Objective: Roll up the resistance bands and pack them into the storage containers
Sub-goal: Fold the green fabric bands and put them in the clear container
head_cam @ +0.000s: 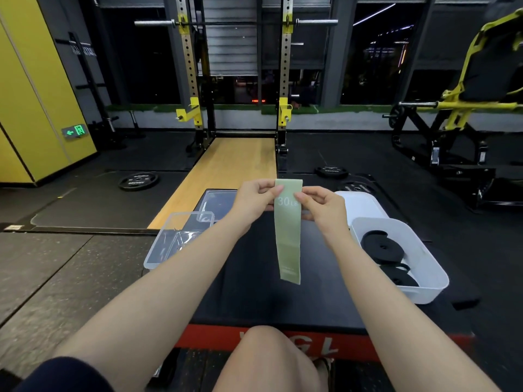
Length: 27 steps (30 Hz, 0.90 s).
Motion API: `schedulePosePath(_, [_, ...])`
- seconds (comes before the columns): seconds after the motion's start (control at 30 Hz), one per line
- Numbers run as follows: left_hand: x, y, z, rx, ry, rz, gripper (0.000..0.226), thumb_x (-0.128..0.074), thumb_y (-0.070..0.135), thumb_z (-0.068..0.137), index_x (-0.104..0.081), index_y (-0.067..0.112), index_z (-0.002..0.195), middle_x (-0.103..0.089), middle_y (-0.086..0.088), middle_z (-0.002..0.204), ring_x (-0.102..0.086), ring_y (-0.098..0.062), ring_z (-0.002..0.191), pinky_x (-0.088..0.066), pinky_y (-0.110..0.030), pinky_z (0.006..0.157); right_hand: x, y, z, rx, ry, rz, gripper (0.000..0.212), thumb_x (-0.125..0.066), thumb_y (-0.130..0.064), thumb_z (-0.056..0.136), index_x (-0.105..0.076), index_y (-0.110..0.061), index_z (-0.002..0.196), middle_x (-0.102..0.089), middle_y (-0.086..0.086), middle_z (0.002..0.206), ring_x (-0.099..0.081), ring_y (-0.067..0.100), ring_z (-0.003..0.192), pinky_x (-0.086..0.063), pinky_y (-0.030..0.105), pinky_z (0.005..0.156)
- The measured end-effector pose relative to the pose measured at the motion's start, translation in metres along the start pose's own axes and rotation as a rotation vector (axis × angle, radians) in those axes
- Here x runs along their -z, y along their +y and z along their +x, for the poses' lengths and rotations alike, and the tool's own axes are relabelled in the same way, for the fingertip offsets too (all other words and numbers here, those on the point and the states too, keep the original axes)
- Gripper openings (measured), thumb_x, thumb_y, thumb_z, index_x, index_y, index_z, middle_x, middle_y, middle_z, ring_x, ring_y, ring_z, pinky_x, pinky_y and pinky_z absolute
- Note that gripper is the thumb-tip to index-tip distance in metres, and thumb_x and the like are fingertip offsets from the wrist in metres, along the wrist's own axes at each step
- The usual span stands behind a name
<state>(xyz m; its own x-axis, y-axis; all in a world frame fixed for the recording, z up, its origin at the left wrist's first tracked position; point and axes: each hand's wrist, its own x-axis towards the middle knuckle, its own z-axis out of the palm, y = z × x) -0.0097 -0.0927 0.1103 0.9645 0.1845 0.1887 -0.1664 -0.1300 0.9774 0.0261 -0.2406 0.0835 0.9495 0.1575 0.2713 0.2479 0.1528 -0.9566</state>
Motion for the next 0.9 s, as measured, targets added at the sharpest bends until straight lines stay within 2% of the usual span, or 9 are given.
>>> schedulePosePath(0.17, [-0.001, -0.016, 0.004, 0.062, -0.002, 0.019, 0.015, -0.058, 0.016, 0.092, -0.063, 0.011, 0.106, -0.068, -0.004, 0.095, -0.066, -0.015, 0.086, -0.056, -0.028, 0.078, 0.002, 0.015, 0.004, -0.059, -0.021, -0.006, 0.006, -0.067, -0.008, 0.086, -0.067, -0.014, 0.084, -0.073, -0.005, 0.071, -0.070, 0.010, 0.066, -0.055, 0.024, 0.056])
schedulePosePath(0.3, [-0.001, -0.031, 0.017, 0.097, 0.024, 0.045, 0.013, -0.058, 0.017, 0.093, -0.063, 0.012, 0.104, -0.068, 0.000, 0.090, -0.066, -0.014, 0.084, -0.056, -0.028, 0.078, 0.000, 0.034, 0.017, -0.098, -0.017, -0.034, 0.005, -0.067, -0.010, 0.086, -0.068, -0.015, 0.085, -0.073, 0.000, 0.077, -0.071, 0.014, 0.071, -0.057, 0.027, 0.060])
schedulePosePath(0.43, [-0.001, -0.048, 0.038, 0.146, 0.061, 0.023, 0.012, -0.058, 0.016, 0.092, -0.061, 0.013, 0.104, -0.067, -0.002, 0.093, -0.065, -0.015, 0.086, -0.055, -0.027, 0.076, -0.001, 0.057, 0.035, -0.142, -0.017, -0.039, 0.007, -0.069, -0.012, 0.086, -0.067, -0.011, 0.092, -0.072, 0.005, 0.086, -0.071, 0.015, 0.078, -0.057, 0.023, 0.065])
schedulePosePath(0.5, [-0.001, -0.058, 0.051, 0.176, 0.080, 0.005, 0.017, -0.057, 0.015, 0.093, -0.061, 0.010, 0.109, -0.066, -0.004, 0.096, -0.064, -0.014, 0.085, -0.055, -0.024, 0.074, -0.001, 0.072, 0.045, -0.155, -0.020, -0.056, 0.012, -0.068, -0.011, 0.086, -0.067, -0.008, 0.097, -0.072, 0.006, 0.088, -0.070, 0.016, 0.081, -0.056, 0.023, 0.068])
schedulePosePath(0.63, [-0.003, -0.080, 0.074, 0.216, 0.088, -0.036, 0.022, -0.055, 0.012, 0.094, -0.060, 0.005, 0.113, -0.065, -0.001, 0.089, -0.063, -0.008, 0.076, -0.054, -0.016, 0.063, -0.003, 0.101, 0.068, -0.194, 0.000, -0.097, 0.009, -0.067, -0.009, 0.087, -0.068, -0.009, 0.095, -0.071, 0.004, 0.086, -0.069, 0.016, 0.082, -0.057, 0.025, 0.071])
schedulePosePath(0.77, [-0.002, -0.106, 0.102, 0.268, 0.114, -0.061, 0.022, -0.056, 0.013, 0.093, -0.060, 0.004, 0.113, -0.065, -0.004, 0.093, -0.064, -0.012, 0.079, -0.054, -0.022, 0.072, -0.006, 0.128, 0.094, -0.218, 0.033, -0.145, 0.007, -0.067, -0.009, 0.086, -0.069, -0.012, 0.092, -0.071, 0.005, 0.086, -0.068, 0.015, 0.080, -0.057, 0.025, 0.070])
schedulePosePath(0.9, [-0.001, -0.134, 0.127, 0.292, 0.112, -0.053, 0.018, -0.054, 0.011, 0.094, -0.060, 0.006, 0.111, -0.065, 0.000, 0.086, -0.063, -0.010, 0.077, -0.054, -0.021, 0.071, -0.006, 0.157, 0.118, -0.259, 0.032, -0.215, 0.007, -0.066, -0.009, 0.086, -0.070, -0.011, 0.092, -0.071, 0.007, 0.089, -0.069, 0.018, 0.083, -0.057, 0.026, 0.070])
